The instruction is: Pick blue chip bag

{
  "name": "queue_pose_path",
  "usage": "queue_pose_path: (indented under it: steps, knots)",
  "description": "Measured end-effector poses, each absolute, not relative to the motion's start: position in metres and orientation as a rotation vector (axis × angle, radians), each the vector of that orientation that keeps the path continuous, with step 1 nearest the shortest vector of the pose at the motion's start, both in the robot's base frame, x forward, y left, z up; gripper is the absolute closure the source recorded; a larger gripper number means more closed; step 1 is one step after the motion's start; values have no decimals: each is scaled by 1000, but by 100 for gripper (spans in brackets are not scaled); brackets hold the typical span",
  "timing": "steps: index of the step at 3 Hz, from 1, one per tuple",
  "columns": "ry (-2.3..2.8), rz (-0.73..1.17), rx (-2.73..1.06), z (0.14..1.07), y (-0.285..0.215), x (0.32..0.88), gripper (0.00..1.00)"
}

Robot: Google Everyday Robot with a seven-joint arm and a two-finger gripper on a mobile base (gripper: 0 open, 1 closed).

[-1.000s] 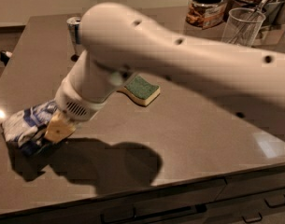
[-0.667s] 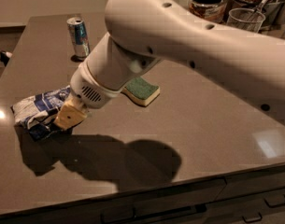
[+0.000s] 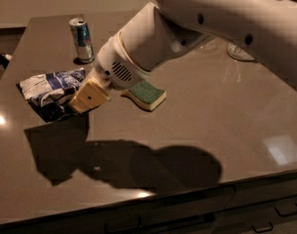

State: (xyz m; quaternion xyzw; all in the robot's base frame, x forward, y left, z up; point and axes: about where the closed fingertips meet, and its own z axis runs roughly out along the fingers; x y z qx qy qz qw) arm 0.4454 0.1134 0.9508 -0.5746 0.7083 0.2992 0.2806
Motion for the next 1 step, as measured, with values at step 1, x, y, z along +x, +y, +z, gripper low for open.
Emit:
queue_pose_path:
  steps: [1]
  knots:
    - [1889,804,-1542,954,113,445,100]
